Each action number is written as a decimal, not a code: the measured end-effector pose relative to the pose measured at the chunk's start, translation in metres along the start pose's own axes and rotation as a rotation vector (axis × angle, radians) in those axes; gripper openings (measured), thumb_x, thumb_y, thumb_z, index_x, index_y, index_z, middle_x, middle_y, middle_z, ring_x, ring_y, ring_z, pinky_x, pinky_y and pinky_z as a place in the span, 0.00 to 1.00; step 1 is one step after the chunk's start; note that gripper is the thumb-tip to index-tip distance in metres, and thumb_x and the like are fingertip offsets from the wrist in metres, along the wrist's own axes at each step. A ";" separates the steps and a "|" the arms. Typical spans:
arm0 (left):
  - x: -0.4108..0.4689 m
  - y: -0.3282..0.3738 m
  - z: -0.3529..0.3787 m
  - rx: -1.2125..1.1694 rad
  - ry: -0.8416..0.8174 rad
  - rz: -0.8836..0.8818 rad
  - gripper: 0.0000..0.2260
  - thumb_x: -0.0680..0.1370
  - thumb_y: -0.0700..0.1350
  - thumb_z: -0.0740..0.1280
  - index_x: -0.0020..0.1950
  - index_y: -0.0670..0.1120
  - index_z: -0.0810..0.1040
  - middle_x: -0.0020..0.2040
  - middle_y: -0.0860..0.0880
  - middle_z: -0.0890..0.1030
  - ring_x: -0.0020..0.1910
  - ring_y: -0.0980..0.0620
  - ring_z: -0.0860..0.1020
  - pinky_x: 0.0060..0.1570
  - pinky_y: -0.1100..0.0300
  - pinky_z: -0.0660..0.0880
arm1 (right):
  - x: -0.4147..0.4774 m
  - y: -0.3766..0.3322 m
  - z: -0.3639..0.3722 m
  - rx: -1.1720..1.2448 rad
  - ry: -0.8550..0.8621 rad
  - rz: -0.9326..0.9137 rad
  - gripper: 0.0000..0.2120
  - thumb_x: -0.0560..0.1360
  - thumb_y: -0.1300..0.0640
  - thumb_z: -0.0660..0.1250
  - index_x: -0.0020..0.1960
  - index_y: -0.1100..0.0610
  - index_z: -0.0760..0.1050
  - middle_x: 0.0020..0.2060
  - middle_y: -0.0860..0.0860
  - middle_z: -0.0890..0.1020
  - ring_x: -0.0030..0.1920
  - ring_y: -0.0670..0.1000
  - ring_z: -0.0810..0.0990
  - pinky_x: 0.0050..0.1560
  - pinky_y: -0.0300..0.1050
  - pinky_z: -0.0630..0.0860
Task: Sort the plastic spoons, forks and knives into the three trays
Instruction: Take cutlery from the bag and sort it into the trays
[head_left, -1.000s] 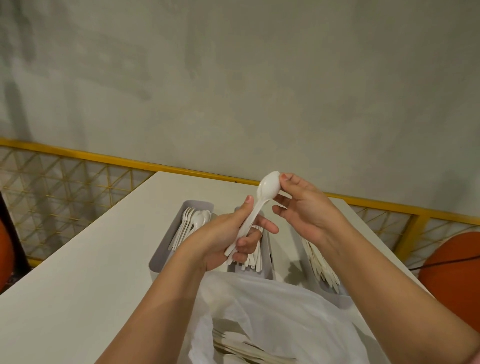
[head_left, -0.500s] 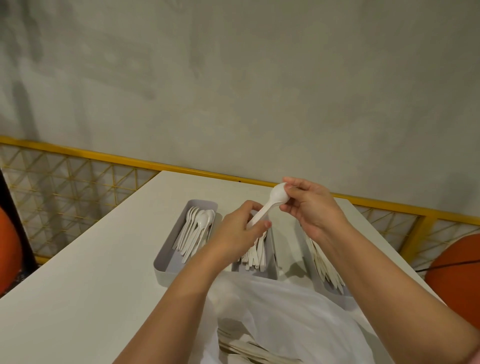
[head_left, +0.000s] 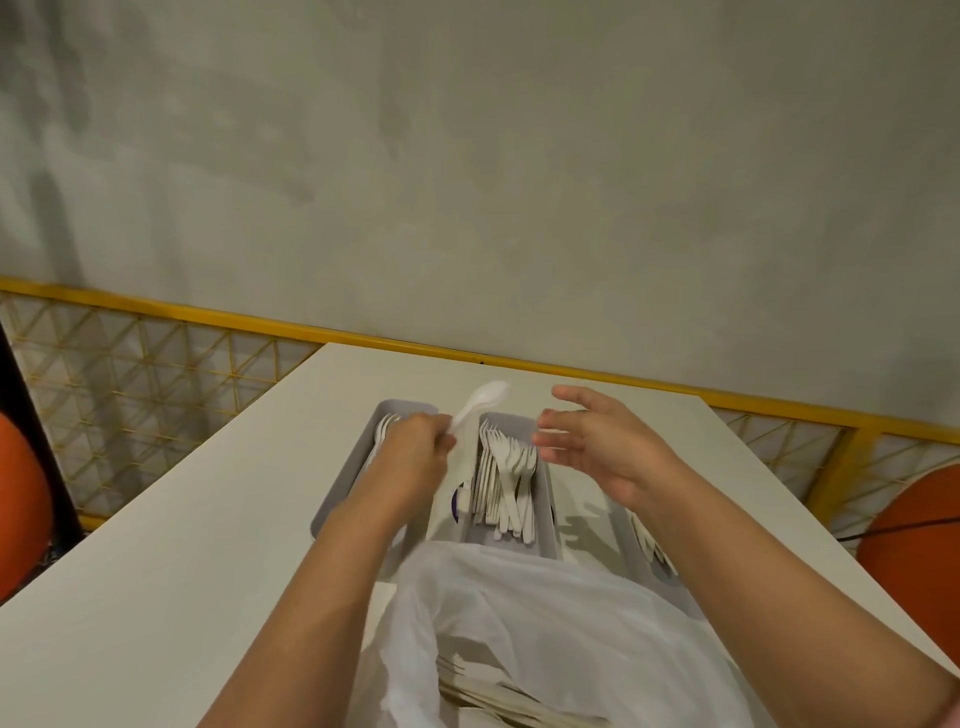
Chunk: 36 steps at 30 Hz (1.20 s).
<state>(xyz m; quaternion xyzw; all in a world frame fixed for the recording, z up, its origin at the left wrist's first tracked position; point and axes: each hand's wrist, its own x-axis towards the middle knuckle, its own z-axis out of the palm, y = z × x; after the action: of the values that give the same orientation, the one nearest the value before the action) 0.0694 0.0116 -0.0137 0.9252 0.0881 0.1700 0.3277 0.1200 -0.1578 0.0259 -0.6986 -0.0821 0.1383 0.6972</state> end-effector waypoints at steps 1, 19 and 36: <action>0.001 -0.006 -0.004 0.036 0.004 -0.070 0.12 0.81 0.39 0.56 0.54 0.37 0.77 0.42 0.43 0.75 0.39 0.48 0.72 0.31 0.62 0.64 | -0.004 0.001 0.000 -0.058 -0.030 0.001 0.21 0.76 0.66 0.64 0.67 0.57 0.66 0.46 0.55 0.77 0.45 0.54 0.78 0.49 0.47 0.78; 0.012 -0.044 0.027 0.300 -0.214 -0.472 0.13 0.79 0.38 0.59 0.60 0.35 0.75 0.63 0.39 0.74 0.62 0.42 0.74 0.59 0.56 0.71 | -0.066 0.009 0.017 -0.672 -0.427 -0.071 0.09 0.78 0.60 0.63 0.57 0.54 0.76 0.39 0.50 0.80 0.42 0.48 0.81 0.47 0.42 0.79; -0.003 -0.031 0.005 0.254 -0.155 -0.352 0.14 0.80 0.40 0.59 0.64 0.38 0.73 0.64 0.40 0.75 0.62 0.42 0.74 0.55 0.56 0.70 | -0.115 0.039 -0.001 -1.110 -0.674 -0.171 0.12 0.76 0.56 0.66 0.59 0.52 0.77 0.46 0.45 0.79 0.48 0.46 0.79 0.55 0.42 0.77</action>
<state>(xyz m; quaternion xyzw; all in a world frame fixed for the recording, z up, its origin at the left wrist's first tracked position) 0.0666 0.0314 -0.0378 0.9397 0.2432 0.0261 0.2389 0.0087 -0.1947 -0.0035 -0.8640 -0.4106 0.2307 0.1777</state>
